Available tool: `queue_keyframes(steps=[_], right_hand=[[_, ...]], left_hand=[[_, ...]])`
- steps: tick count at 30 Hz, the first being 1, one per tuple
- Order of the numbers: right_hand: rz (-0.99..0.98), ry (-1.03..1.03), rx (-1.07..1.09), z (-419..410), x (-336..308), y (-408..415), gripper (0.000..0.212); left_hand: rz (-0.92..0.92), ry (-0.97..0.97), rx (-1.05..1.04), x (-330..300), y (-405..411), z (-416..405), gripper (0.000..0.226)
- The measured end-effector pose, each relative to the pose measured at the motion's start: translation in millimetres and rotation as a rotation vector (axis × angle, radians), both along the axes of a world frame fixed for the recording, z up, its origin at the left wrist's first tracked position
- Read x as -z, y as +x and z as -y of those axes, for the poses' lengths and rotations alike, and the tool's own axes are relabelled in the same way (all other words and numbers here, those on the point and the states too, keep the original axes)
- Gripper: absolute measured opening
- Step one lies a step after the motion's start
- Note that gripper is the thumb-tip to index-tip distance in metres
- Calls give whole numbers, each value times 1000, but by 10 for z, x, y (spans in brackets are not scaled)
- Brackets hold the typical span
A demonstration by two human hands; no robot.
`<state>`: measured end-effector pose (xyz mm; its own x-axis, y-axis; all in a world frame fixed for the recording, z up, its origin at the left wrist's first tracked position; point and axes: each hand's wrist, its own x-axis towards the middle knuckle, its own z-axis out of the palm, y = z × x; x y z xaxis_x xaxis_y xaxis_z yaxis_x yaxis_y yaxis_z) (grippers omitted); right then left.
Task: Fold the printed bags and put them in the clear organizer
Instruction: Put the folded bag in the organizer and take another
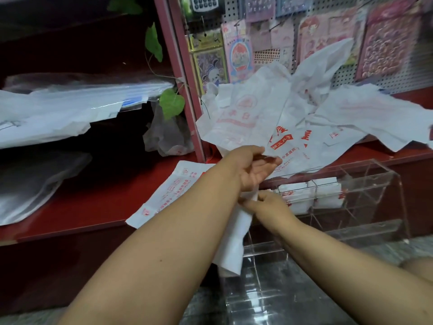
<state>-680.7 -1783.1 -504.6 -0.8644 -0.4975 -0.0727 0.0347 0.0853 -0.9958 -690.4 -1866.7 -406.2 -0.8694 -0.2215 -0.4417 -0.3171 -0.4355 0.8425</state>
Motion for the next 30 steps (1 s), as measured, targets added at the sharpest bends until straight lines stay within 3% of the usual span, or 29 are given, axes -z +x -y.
queue_keyframes(steps=[3, 5, 9, 11, 13, 15, 18, 20, 23, 26, 30], right_hand=[[58, -28, 149, -38, 13, -74, 13], [166, -83, 197, -74, -2, -142, 10], [245, -96, 239, -215, -41, -292, 8], [258, -62, 244, -299, -55, -352, 10], [276, -9, 234, -377, -56, -399, 7], [303, 50, 202, -441, -57, -426, 6], [295, 131, 160, -537, -75, -430, 8], [292, 160, 156, -596, -75, -436, 10], [158, 224, 210, -657, -74, -431, 13], [-35, 217, 324, -704, -119, -389, 23], [-174, 95, 237, -776, -259, -337, 7]], left_hand=[[-20, -29, 20, -43, 74, 27, 37], [-15, -197, -61, -57, 178, 214, 40], [170, -1010, -304, 102, 519, 965, 38], [377, -1227, -288, 260, 804, 1235, 37], [539, -1169, -242, 478, 1074, 1380, 40], [577, -1017, -159, 641, 1247, 1418, 49], [369, -745, -158, 703, 1316, 1307, 32], [244, -665, -185, 740, 1325, 1245, 34], [119, -620, -195, 751, 1355, 1163, 36], [-8, -624, -212, 682, 1406, 1120, 23], [-108, -668, -255, 621, 1476, 1140, 19]])
